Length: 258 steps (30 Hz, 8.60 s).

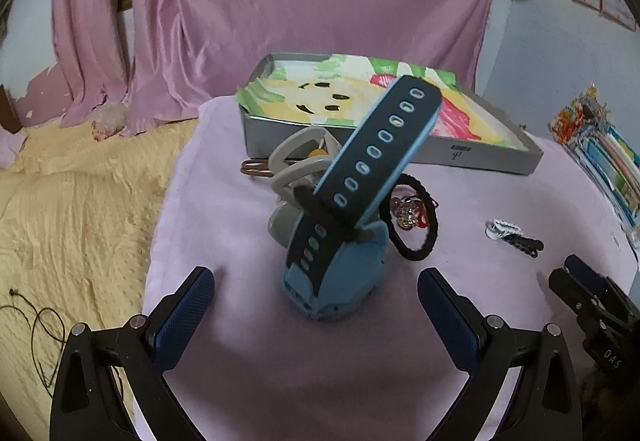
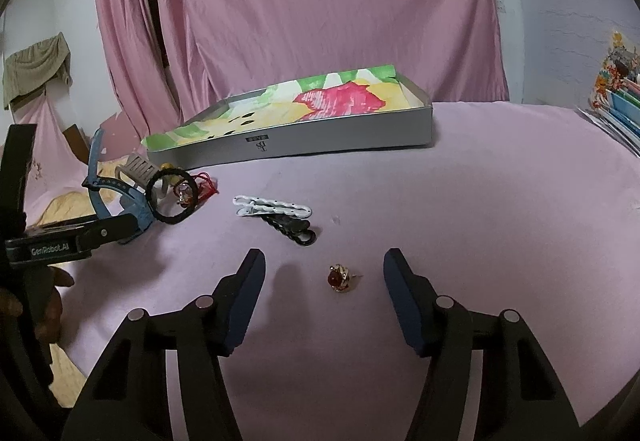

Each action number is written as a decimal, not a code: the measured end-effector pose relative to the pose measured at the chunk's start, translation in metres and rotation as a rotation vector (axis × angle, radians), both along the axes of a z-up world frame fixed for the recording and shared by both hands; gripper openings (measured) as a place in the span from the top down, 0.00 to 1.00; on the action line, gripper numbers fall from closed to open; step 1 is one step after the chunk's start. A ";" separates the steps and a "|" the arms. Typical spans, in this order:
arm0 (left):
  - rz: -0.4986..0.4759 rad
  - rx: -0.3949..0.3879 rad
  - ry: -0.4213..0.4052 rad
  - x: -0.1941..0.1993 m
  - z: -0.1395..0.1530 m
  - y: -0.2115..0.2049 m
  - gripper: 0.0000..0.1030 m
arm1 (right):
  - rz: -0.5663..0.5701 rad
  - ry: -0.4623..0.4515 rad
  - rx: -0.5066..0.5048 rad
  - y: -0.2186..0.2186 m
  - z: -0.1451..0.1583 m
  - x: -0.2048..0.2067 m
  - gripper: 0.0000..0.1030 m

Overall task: Organize jewelry
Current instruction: 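Grasp the red gem ring with the right tool while the left tool grasps the blue watch, then lower the ring into the tray and open the right tool while the left releases the watch there, then withdraw both open tools from the tray back over the table, then grasp the white-and-black hair clip with the right tool while the left grasps the black hair tie, then carry the clip into the tray and open the right tool while the left releases the hair tie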

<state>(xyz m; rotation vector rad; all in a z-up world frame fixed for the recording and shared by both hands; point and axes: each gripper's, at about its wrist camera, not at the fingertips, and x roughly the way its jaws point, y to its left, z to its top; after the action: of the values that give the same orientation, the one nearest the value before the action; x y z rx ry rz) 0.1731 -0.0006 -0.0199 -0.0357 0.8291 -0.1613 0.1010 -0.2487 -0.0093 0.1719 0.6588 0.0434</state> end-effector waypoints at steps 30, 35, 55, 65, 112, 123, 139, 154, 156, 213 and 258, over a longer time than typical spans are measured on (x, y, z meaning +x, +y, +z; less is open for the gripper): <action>-0.146 0.046 -0.027 -0.023 0.000 -0.027 0.51 | 0.107 -0.018 -0.049 0.019 0.001 -0.007 0.88; -0.161 -0.037 -0.037 -0.034 0.000 -0.032 0.51 | 0.125 -0.052 -0.034 0.018 0.008 -0.011 0.88; -0.047 -0.133 -0.130 0.058 0.067 -0.014 0.51 | 0.260 -0.039 0.109 0.014 0.068 0.129 0.88; 0.008 -0.095 0.014 0.137 0.046 -0.005 0.51 | 0.316 0.106 0.138 0.046 0.037 0.221 0.88; 0.086 -0.136 -0.403 0.008 0.068 -0.010 0.01 | 0.131 -0.283 0.064 -0.003 0.077 0.066 0.10; 0.109 -0.126 -0.529 -0.049 0.060 -0.017 0.00 | 0.102 -0.399 -0.046 0.003 0.075 -0.003 0.09; 0.090 -0.096 -0.400 -0.049 0.027 -0.020 0.00 | 0.087 -0.276 -0.068 -0.002 0.052 0.000 0.09; 0.063 -0.148 -0.157 -0.008 0.007 -0.022 0.01 | 0.124 -0.057 0.008 -0.005 0.032 0.033 0.09; 0.059 -0.159 -0.136 -0.005 0.005 -0.021 0.01 | 0.134 -0.031 0.022 -0.005 0.029 0.038 0.09; 0.003 -0.201 -0.131 -0.014 0.027 -0.025 0.95 | 0.393 0.064 0.135 0.032 0.030 0.028 0.90; 0.025 -0.176 0.030 0.127 0.015 -0.068 0.95 | 0.224 0.186 -0.006 0.007 0.022 0.202 0.90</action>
<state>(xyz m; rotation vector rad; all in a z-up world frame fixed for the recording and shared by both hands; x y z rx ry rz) 0.2999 -0.0686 -0.0052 -0.2140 0.8422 -0.2099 0.3025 -0.2417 0.0124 0.0956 0.8621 0.2433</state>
